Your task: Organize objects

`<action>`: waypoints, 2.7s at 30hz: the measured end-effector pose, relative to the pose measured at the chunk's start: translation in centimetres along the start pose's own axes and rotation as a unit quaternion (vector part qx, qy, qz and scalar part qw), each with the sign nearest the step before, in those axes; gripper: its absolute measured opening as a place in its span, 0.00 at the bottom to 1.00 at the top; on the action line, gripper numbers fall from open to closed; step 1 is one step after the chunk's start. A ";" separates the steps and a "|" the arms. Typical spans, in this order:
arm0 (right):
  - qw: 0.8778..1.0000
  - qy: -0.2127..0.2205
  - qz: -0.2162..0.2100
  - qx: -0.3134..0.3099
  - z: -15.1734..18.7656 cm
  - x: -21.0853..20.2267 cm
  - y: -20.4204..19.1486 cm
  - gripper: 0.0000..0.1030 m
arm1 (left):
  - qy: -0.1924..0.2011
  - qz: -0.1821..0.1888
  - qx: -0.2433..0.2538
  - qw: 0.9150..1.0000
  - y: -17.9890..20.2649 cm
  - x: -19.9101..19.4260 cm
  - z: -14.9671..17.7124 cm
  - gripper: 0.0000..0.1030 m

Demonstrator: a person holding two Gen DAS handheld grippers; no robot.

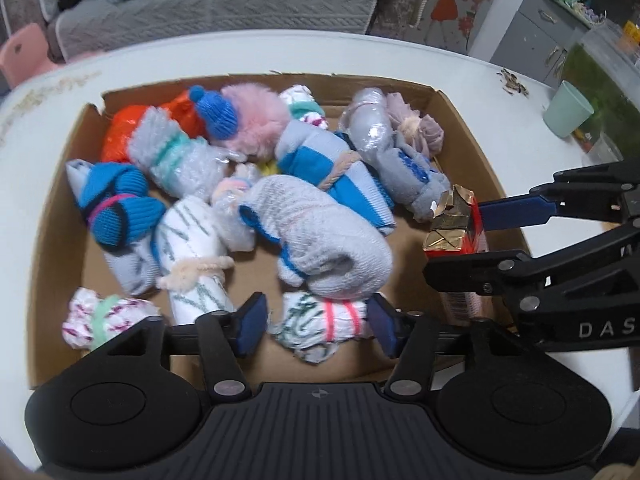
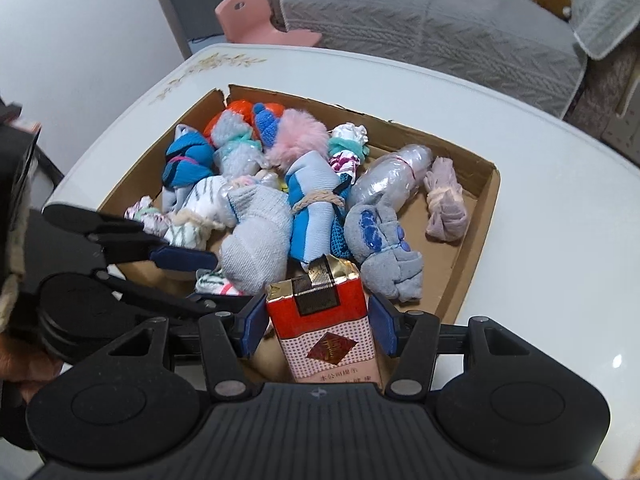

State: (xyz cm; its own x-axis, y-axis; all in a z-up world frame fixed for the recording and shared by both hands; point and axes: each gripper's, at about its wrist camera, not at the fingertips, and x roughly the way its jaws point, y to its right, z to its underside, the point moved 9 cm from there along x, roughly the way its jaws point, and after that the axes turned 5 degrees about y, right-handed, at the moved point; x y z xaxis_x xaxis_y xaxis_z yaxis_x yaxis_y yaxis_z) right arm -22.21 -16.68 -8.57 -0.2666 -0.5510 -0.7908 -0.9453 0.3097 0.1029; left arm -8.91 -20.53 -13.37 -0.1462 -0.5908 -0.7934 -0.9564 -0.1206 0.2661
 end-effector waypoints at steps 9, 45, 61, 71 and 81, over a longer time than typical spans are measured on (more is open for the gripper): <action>1.000 0.005 0.002 0.000 -0.1 -0.4 -0.7 0.51 | 0.010 -0.012 0.031 0.999 0.1 -1.3 0.4 0.83; 0.990 0.081 0.083 0.084 -0.7 -2.6 -2.7 0.97 | 0.069 -0.091 0.048 0.992 -3.0 -7.7 0.1 0.99; 0.991 0.052 0.089 0.085 0.3 -2.6 -2.7 0.97 | 0.052 -0.087 0.075 0.992 -3.3 -7.4 0.6 0.99; 0.992 0.018 0.108 0.068 1.8 -2.5 -2.6 0.99 | 0.053 -0.085 0.065 0.993 -3.5 -7.5 0.3 0.99; 0.992 0.020 0.104 0.069 1.7 -2.7 -2.5 0.99 | 0.049 -0.080 0.060 0.994 -3.4 -7.4 0.0 0.99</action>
